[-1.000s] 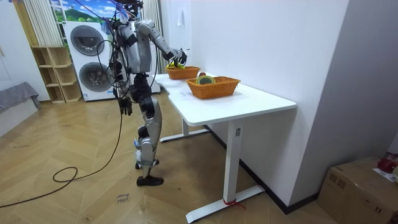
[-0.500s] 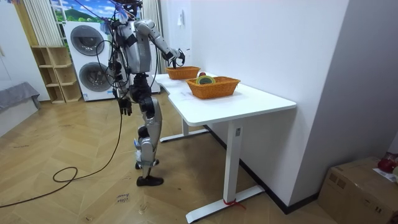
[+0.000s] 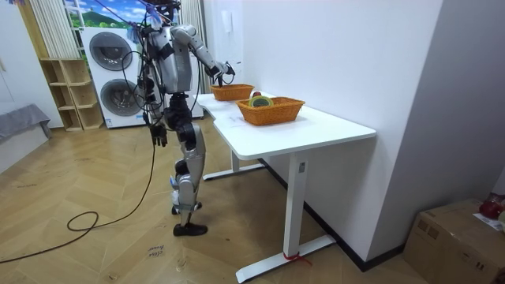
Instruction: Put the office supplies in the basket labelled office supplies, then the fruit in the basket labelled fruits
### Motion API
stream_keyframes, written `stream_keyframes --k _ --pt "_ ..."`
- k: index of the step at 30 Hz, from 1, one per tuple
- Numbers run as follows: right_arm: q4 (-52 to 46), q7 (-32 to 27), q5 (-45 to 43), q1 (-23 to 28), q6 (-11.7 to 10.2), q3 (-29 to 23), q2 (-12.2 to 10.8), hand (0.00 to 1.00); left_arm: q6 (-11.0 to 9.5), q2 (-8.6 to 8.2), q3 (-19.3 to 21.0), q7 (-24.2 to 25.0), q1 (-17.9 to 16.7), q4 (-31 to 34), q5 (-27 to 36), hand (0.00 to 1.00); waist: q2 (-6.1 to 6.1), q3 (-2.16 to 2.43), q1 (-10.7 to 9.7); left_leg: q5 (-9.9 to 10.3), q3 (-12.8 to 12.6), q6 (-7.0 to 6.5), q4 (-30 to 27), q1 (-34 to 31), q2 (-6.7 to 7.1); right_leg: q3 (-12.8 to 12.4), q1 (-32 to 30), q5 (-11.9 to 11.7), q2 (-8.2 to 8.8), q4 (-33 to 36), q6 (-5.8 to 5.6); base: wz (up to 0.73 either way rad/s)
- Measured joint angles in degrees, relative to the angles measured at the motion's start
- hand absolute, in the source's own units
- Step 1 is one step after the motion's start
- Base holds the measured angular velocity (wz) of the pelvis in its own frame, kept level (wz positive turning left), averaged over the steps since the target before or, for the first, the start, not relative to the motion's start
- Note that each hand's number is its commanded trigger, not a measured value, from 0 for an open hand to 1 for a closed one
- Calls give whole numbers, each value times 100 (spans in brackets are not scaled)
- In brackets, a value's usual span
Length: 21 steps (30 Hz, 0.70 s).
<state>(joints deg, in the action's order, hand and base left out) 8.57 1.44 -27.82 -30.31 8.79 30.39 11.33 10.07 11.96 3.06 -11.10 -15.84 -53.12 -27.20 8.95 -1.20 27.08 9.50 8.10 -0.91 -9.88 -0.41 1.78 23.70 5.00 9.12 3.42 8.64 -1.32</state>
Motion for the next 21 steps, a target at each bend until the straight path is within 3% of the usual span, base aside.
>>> stream_keyframes --k 9,15,18,21 --pt "-1 -167 591 28 -129 -32 99 0 -42 -10 5 4 -16 6 -2 0 -46 -14 -49 1 -12 0 -31 66 7 3 54 0 10 -2 0 0" --pt "10 -401 986 40 -310 -262 117 0 -35 -98 2 -2 -150 6 5 0 -170 4 -304 1 -16 0 -56 84 17 -12 109 0 11 -2 1 1" --pt "23 -593 993 97 -417 -372 146 0 -45 -184 8 -4 -171 -45 15 0 -281 -9 -380 0 -98 0 -78 162 6 -44 149 -3 12 1 4 -12" --pt "26 -732 1020 256 -448 -563 142 0 -50 -285 14 -71 -171 -59 15 0 -397 19 -398 0 -162 -1 -45 211 -1 -164 153 -4 12 3 7 -15"
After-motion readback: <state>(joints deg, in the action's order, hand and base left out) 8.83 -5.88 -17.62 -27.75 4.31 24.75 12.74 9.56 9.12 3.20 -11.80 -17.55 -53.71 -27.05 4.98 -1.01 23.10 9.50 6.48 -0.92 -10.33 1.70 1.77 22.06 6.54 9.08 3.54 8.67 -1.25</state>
